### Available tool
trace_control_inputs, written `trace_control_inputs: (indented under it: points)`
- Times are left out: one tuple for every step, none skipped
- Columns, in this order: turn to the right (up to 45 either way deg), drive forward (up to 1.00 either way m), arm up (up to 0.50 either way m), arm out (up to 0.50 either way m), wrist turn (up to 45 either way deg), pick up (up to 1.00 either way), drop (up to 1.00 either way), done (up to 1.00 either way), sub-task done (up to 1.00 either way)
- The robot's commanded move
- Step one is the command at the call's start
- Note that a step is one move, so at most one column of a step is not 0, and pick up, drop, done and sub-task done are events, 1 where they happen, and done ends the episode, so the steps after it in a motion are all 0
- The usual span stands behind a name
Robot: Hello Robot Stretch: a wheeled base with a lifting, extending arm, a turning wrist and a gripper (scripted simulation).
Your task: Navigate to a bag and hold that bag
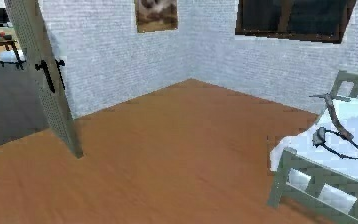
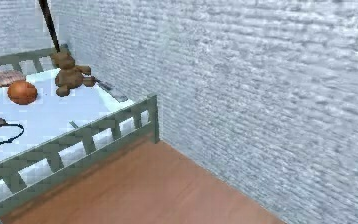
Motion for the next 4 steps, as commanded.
trace_control_inputs:
  points:
    - [45.0, 0.0, 0.0, 0.0, 0.0, 0.0, 0.0, 0.0, 0.0]
    - [0.0, 0.75, 0.0, 0.0, 0.0, 0.0, 0.0, 0.0, 0.0]
    - [-45.0, 0.0, 0.0, 0.0, 0.0, 0.0, 0.0, 0.0, 0.0]
    - [-42.0, 0.0, 0.0, 0.0, 0.0, 0.0, 0.0, 0.0, 0.0]
